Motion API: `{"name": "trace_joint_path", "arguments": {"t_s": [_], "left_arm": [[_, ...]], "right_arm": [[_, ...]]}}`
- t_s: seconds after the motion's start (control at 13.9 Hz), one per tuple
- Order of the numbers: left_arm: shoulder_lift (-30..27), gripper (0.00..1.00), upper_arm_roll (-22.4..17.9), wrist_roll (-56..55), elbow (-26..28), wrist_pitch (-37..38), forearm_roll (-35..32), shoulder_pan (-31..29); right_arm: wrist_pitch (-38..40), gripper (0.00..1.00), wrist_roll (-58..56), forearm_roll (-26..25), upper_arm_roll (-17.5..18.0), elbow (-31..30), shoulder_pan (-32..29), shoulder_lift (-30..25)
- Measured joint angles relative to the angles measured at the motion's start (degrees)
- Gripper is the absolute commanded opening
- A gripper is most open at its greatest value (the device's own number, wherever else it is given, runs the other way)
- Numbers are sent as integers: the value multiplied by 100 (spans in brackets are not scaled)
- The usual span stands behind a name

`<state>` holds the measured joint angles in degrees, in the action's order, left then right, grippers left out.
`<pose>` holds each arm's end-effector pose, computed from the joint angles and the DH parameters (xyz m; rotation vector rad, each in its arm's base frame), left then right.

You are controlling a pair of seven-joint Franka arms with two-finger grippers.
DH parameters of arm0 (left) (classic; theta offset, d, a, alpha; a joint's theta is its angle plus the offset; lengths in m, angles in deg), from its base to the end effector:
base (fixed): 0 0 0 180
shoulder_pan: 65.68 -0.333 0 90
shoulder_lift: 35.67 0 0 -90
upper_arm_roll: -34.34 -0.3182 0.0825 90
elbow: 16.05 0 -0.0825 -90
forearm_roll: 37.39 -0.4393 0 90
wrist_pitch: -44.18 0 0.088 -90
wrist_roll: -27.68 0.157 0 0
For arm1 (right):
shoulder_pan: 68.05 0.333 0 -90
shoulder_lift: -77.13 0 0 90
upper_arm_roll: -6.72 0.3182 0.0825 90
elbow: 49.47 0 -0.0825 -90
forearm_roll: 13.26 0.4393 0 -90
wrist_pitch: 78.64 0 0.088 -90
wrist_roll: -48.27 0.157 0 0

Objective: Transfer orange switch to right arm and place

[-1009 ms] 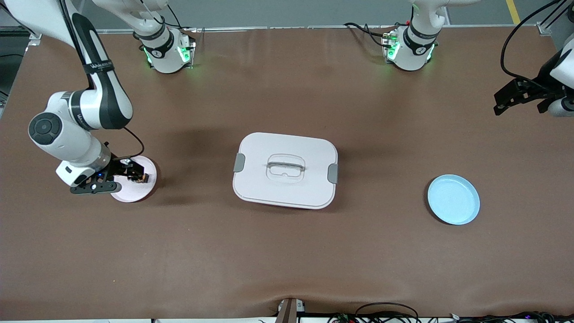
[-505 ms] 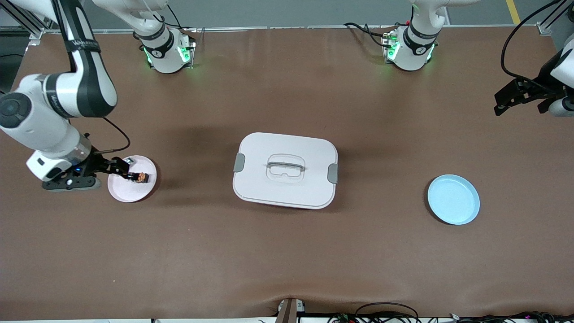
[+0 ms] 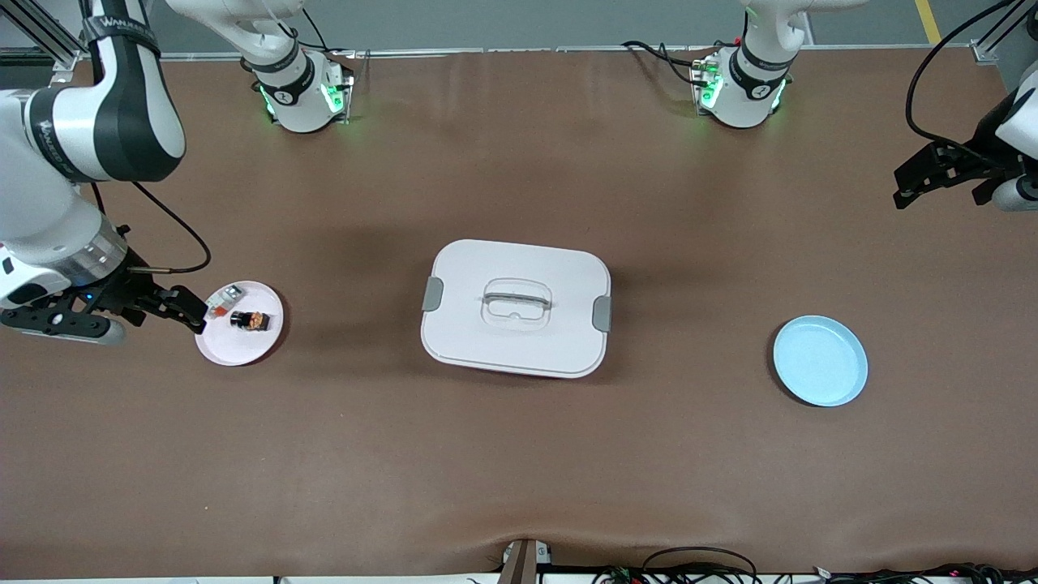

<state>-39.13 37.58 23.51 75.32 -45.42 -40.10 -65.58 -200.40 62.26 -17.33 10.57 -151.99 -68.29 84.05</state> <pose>0.5911 -0.0279 0.5999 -3.0924 -0.0241 -0.0505 0.6806 0.0356 0.4363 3.0911 -0.2348 0.3445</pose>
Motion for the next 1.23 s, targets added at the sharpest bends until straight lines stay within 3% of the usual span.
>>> {"name": "trace_joint_path", "arguments": {"t_s": [0.22,0.5,1.23], "left_arm": [[0,100,0,0,-1,-1,0,1],[0,100,0,0,-38,-1,0,1],[0,100,52,0,-155,32,6,6]], "right_arm": [[281,100,33,366,0,327,31,0],[1093,100,33,428,-19,1007,17,-3],[1823,100,33,439,-87,1231,-28,-246]]}}
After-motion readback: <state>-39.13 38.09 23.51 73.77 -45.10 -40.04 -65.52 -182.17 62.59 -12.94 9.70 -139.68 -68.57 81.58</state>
